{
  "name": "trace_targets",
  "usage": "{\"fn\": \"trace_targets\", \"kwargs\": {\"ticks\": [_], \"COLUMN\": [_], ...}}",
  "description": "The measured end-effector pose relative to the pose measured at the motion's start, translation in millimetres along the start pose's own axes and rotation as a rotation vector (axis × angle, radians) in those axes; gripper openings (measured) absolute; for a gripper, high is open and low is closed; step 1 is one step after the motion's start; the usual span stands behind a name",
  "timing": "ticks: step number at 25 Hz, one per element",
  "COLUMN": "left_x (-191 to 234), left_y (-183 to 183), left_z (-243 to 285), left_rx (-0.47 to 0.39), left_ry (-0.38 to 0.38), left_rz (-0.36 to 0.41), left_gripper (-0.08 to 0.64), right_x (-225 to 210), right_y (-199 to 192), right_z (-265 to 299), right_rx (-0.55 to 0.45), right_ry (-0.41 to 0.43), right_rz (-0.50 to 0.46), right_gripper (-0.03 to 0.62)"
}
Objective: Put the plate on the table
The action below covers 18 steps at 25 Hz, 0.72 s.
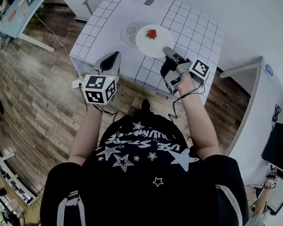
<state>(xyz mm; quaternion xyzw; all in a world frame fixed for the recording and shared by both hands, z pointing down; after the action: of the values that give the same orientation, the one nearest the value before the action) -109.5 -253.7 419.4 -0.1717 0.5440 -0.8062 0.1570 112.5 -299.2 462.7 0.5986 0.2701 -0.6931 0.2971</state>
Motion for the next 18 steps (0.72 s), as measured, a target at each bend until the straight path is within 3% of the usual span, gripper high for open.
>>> {"fn": "trace_targets", "kwargs": {"ticks": [13, 18], "left_x": [6, 29], "left_y": [13, 16], "left_z": [26, 42], "left_rx": [-0.004, -0.002], "left_ry": [0.047, 0.047], "left_rz": [-0.001, -0.018], "left_gripper": [0.009, 0.009], "right_x": [-2, -8], "right_y": [27, 34], "right_z": [34, 49], "right_rx": [0.067, 0.054], "right_ry": [0.002, -0.017], "right_rz": [0.0, 0.005], "right_gripper": [0.026, 0.026]}}
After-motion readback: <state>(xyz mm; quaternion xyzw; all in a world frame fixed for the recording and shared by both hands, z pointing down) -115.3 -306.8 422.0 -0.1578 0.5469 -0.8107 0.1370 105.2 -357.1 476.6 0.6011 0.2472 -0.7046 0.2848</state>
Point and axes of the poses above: the fingertips, and each gripper's own axes: z forward along the fingers, x to its left, y out of its top, the point moved 3 cm from there along -z, backward along the fingers, and after that the axes turned 2 degrees about x, right-handed, at the moved point
